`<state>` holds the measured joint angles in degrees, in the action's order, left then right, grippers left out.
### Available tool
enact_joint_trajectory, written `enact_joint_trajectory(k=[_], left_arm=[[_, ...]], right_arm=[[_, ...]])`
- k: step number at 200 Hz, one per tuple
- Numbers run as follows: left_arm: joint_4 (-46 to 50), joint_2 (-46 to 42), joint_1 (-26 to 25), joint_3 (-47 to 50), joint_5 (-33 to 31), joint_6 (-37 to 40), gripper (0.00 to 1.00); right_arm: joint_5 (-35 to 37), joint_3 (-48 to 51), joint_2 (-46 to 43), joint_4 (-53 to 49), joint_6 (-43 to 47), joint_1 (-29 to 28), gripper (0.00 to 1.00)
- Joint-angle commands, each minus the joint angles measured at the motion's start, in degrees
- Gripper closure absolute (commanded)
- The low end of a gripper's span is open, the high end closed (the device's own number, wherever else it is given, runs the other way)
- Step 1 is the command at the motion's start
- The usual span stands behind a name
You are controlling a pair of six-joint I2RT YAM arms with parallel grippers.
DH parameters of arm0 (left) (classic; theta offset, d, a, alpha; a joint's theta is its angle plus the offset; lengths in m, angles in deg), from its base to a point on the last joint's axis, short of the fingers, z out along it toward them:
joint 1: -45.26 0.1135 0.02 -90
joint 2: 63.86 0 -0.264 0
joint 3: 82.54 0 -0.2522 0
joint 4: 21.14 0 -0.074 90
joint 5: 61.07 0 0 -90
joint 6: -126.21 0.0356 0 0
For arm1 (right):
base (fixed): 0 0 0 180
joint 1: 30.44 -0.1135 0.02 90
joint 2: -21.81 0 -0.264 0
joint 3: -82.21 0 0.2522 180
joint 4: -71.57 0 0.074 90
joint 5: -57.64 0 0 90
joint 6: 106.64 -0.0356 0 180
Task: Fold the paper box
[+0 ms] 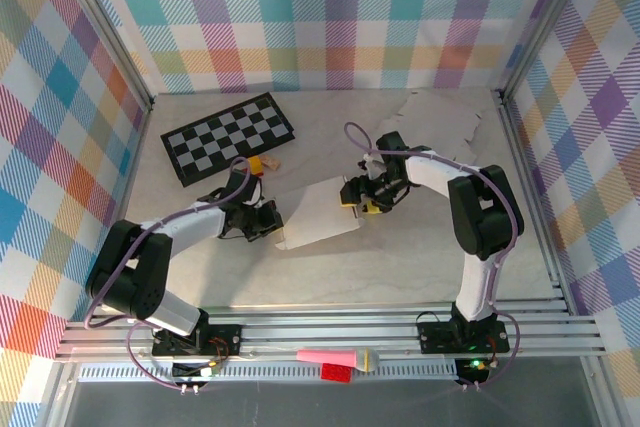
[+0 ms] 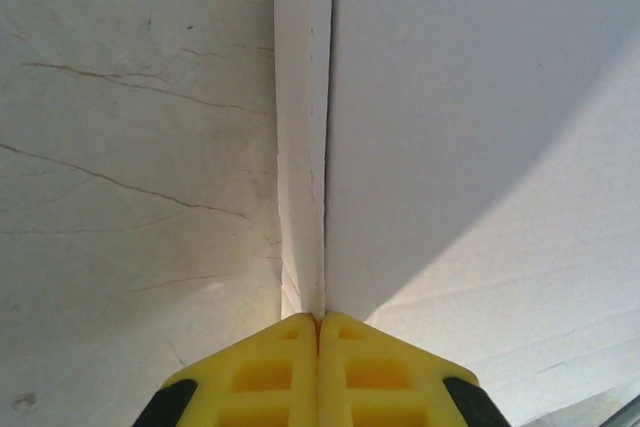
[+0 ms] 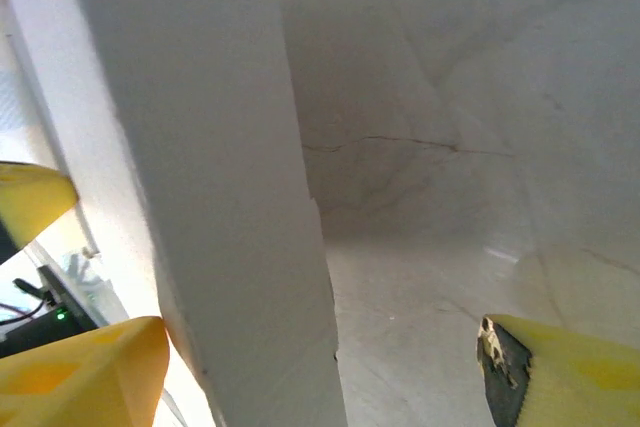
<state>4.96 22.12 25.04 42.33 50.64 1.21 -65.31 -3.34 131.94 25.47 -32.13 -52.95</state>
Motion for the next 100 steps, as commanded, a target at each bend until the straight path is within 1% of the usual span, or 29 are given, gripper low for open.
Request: enact_joint_trajectory(k=[1, 14, 16, 41, 68, 81, 100], left_arm=[[4.1, 0.9, 1.4, 2.5, -1.9, 1.2, 1.0], [4.1, 1.2, 1.6, 2.5, -1.8, 1.3, 1.0], [2.6, 1.3, 1.6, 2.5, -1.7, 1.3, 1.0], [1.8, 2.0, 1.7, 1.9, -1.6, 1.2, 1.0], [1.8, 2.3, 1.8, 1.2, -1.6, 1.2, 1.0], [1.9, 2.4, 1.8, 0.8, -1.4, 1.3, 1.0], [2.2, 2.4, 1.9, 0.1, -1.5, 1.5, 1.0]], right_arm=[[-8.0, -1.0, 0.8, 2.2, 1.2, 0.2, 0.19], [-11.8, -0.9, 1.2, 4.1, -0.2, 0.1, 0.19], [-12.4, -0.8, 1.3, 4.4, -0.6, 0.1, 0.19], [-17.5, 0.8, 1.7, 10.1, -5.4, 0.0, 0.25], [-19.7, 2.5, 1.4, 15.6, -10.7, -0.1, 0.32], [-20.6, 3.1, 1.4, 17.6, -12.7, -0.1, 0.38], [-21.3, 3.7, 1.5, 19.3, -14.9, -0.3, 0.41]])
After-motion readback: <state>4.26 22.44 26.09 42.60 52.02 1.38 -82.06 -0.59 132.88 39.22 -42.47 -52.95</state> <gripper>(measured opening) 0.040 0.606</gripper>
